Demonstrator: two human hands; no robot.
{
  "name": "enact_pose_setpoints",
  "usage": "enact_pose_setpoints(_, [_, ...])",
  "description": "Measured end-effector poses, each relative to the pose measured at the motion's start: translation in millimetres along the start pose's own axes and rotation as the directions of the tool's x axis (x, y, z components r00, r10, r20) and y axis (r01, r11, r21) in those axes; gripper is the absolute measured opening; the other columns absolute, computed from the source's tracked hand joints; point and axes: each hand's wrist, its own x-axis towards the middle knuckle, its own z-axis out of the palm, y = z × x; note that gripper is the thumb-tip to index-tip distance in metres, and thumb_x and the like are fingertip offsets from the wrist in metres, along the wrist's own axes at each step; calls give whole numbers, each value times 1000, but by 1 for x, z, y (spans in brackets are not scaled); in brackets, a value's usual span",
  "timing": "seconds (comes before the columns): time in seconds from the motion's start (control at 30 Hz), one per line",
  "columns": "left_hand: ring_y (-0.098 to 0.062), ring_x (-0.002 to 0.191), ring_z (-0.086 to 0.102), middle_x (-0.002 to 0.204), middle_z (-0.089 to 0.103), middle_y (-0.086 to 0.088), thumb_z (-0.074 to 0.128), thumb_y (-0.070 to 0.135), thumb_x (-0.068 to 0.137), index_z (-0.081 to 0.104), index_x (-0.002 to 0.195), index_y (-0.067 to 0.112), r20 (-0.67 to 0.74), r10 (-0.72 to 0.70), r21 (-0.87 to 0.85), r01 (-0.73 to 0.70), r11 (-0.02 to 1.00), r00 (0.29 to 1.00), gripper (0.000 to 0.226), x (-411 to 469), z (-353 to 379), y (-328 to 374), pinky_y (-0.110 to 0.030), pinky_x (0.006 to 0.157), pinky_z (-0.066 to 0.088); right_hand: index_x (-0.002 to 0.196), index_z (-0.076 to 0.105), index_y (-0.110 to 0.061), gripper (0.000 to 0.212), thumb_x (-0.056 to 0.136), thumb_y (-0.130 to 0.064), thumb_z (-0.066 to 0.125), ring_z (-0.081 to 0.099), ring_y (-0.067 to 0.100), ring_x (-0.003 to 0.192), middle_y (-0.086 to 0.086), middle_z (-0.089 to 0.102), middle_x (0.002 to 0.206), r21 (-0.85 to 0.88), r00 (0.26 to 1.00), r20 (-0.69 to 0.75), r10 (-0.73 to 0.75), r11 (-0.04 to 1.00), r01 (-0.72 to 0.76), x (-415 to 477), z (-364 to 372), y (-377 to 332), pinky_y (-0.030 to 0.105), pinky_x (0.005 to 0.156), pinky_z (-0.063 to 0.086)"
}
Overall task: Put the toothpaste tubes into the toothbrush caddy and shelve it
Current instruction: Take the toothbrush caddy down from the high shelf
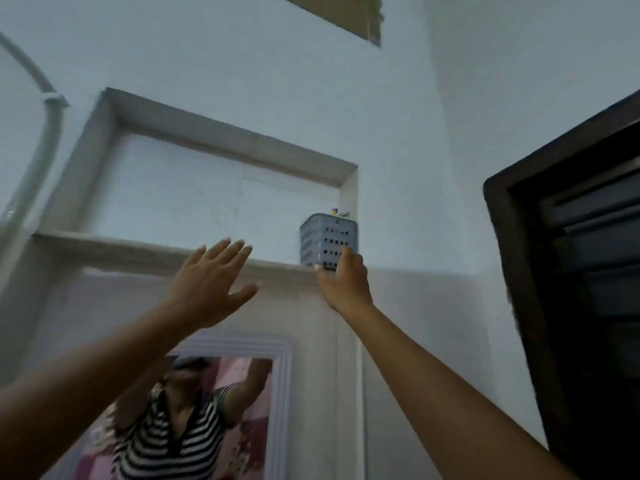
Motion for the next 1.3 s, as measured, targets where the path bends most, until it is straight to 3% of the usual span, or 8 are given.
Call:
enact_pose_setpoints(0.13, [-21,153,4,165,8,-4,-6,77,67,9,155,17,141,-34,48,27,998,989,107,20,39,-36,-45,123,5,155,25,-10,83,93,-46,67,40,34,137,16,38,148,88,981,18,192,977,-193,39,13,0,44,106,46])
enact_pose_setpoints(0.47, [-16,153,-3,165,5,1,-4,70,68,1,155,22,22,33,-24,-33,999,999,99,23,76,-62,-35,122,-6,154,20,-20,113,69,-54,86,45,35,133,14,41,144,78,894,-90,439,898,-433,96,52,-7,54,111,44])
enact_pose_setpoints(0.77, [-13,152,6,163,19,2,32,62,90,24,153,24,166,-22,-378,84,922,986,74,28,47,-59,-35,122,-3,156,-18,-50,136,64,-67,81,31,38,134,15,21,147,-36,943,-22,331,943,-332,96,40,-23,57,109,42])
enact_pose_setpoints(0.97, [-20,150,20,160,31,-4,30,69,87,35,149,19,303,-109,-434,239,869,947,80,35,18,-43,-43,122,11,155,-5,-52,131,59,-57,85,54,36,123,14,41,143,214,978,66,197,955,-207,75,4,-44,50,100,56])
enact_pose_setpoints(1.03, [-21,147,28,158,34,-2,28,72,85,36,149,22,325,-120,-601,303,740,938,82,33,7,-35,-42,120,18,152,1,-51,126,57,-53,85,60,31,115,9,49,139,327,989,99,109,935,-136,59,-10,-51,51,95,59])
enact_pose_setpoints(1.17, [-13,131,48,142,52,9,20,73,88,47,134,39,321,-70,-902,328,282,944,63,17,-8,0,-43,115,32,143,14,-47,109,63,-36,87,66,16,107,-2,59,130,541,971,234,-42,836,-93,0,-29,-58,37,71,62])
enact_pose_setpoints(1.23, [-17,114,66,123,69,5,21,75,87,62,122,35,310,-147,-947,318,37,939,67,-6,-8,25,-43,98,49,141,15,-45,110,59,-28,86,66,14,107,-4,60,129,589,952,295,-85,800,-111,-41,-26,-51,27,62,60])
enact_pose_setpoints(1.3, [-22,103,73,112,76,-3,26,78,83,69,117,32,361,-205,-930,333,-156,910,72,-48,1,47,-42,90,53,141,14,-43,116,55,-20,89,66,16,110,-3,58,131,631,939,320,-125,767,-113,-90,-13,-29,34,73,64])
